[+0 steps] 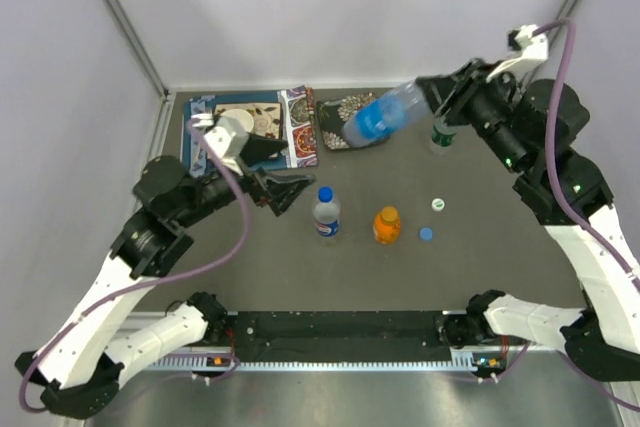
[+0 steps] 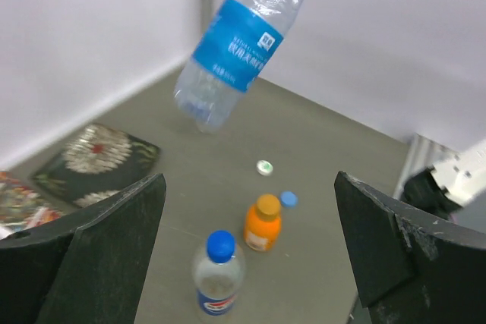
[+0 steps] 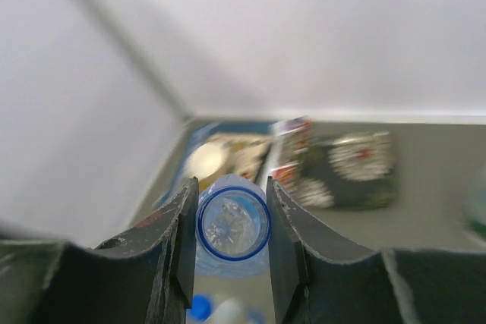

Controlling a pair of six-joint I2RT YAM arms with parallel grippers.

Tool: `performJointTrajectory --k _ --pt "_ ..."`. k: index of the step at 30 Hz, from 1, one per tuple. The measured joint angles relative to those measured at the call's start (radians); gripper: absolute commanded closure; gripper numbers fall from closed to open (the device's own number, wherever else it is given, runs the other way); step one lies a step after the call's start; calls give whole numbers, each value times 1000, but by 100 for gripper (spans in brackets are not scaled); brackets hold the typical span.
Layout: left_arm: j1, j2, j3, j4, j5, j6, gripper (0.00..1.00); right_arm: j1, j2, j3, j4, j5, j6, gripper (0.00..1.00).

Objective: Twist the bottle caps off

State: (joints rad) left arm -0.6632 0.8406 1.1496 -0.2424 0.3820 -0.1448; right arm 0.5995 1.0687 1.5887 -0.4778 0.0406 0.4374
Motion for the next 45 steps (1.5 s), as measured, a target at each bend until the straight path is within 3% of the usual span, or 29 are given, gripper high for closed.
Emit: performJointTrajectory --k 4,10,17,25,34,45 --pt "0 -117 -26 11 -136 10 2 -62 38 61 -46 333 -69 100" --pt "0 -232 -79 42 -224 14 2 -320 102 11 -103 547 -48 100" --pt "0 -255 -192 60 -229 5 1 -404 126 -117 -134 631 -40 100" --pt "0 -303 -265 63 -222 -13 2 -422 194 -297 -10 692 -63 100" --pt "0 -308 -302 62 -218 -18 2 -495 417 -284 64 698 -45 100" --pt "0 -268 -318 63 -214 -22 2 -519 512 -244 116 652 -10 100"
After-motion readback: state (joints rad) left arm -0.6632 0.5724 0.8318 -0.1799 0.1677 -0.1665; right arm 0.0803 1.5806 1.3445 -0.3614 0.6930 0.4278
